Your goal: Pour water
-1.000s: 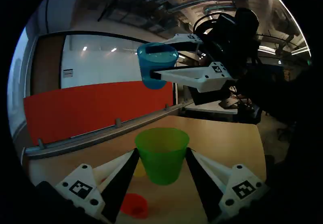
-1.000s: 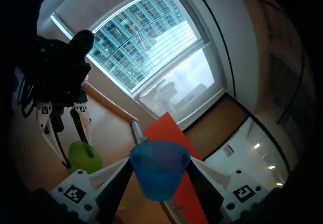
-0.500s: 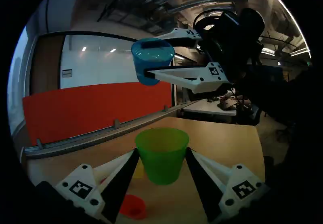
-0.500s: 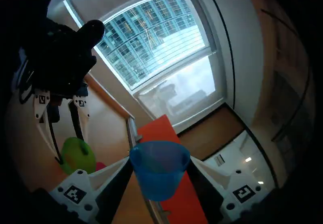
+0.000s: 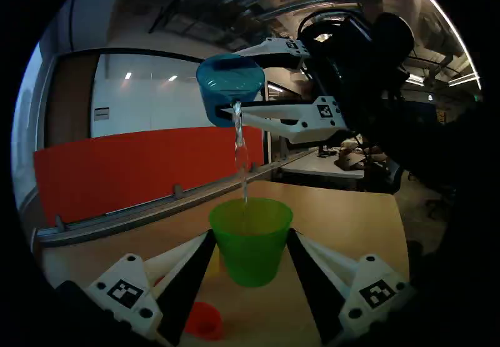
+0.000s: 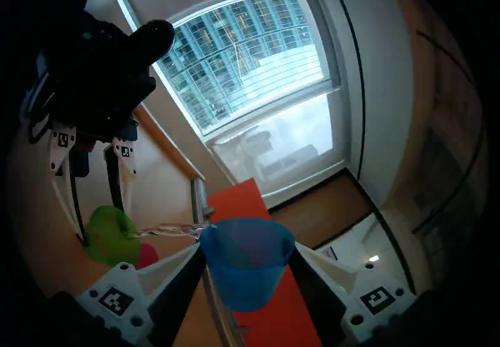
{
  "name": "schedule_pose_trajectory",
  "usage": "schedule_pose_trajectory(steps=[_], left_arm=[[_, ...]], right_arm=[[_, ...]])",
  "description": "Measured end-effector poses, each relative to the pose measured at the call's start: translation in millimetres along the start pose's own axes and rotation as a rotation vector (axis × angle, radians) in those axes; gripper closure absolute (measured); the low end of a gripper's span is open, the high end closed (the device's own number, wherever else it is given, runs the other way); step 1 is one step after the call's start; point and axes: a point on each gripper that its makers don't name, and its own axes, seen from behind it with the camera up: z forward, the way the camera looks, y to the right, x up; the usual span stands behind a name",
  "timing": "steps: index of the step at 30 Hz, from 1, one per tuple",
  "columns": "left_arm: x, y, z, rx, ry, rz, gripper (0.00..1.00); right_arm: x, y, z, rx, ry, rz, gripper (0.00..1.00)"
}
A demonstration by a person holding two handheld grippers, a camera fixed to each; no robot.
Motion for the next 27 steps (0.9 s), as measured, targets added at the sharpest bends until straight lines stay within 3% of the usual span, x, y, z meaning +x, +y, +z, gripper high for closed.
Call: schedule_pose_trajectory(steps=[27], left_arm=[[5.6,2.5,3.7,-0.008,0.012,0.006,0.17]], right_arm=[[2.3,16.2,-4.8,-0.034,0.005,-0.094,0.10]])
